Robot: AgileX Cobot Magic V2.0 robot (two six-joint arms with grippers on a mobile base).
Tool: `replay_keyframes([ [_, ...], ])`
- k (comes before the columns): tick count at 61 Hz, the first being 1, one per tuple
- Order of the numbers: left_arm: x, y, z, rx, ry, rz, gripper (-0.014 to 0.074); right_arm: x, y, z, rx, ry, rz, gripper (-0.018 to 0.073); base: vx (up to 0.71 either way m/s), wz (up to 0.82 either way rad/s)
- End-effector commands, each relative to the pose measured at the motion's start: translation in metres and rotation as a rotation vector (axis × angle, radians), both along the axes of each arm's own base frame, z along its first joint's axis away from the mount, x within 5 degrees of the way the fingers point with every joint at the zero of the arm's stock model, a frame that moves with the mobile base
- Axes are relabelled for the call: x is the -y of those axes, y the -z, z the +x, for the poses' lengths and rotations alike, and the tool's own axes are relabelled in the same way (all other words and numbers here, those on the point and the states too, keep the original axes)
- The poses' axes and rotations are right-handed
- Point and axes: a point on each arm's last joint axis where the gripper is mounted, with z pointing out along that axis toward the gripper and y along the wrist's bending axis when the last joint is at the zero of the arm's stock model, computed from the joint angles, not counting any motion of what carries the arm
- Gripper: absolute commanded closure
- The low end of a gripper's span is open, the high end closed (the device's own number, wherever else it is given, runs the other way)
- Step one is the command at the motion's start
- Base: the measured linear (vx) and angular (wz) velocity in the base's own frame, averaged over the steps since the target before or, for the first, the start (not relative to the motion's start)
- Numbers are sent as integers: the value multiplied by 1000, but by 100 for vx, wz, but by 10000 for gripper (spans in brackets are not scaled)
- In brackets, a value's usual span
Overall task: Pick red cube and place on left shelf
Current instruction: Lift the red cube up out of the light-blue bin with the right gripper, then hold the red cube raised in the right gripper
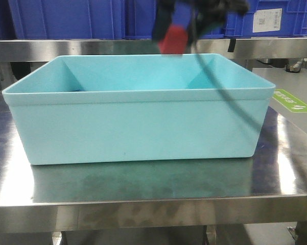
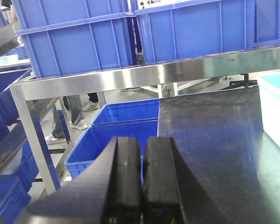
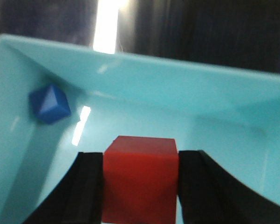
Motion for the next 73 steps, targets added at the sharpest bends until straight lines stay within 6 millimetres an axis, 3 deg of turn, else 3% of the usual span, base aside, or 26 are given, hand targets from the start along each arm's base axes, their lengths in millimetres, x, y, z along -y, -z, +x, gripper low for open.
replay_keyframes([
  [1, 0, -1, -1, 82, -2, 4, 491, 17, -71, -25, 274, 3, 92, 501, 0, 0],
  [9, 0, -1, -1, 82, -2, 4, 491, 36, -112, -59, 368, 6, 136, 501, 0, 0],
  [21, 0, -1, -1, 82, -2, 4, 491, 57, -123, -99, 398, 7, 158, 501, 0, 0],
  [57, 0, -1, -1, 82, -2, 4, 491, 111, -50, -201, 378, 6, 147, 501, 0, -2],
  [73, 0, -1, -1, 82, -2, 4, 491, 130, -34, -238, 420, 7, 177, 501, 0, 0],
])
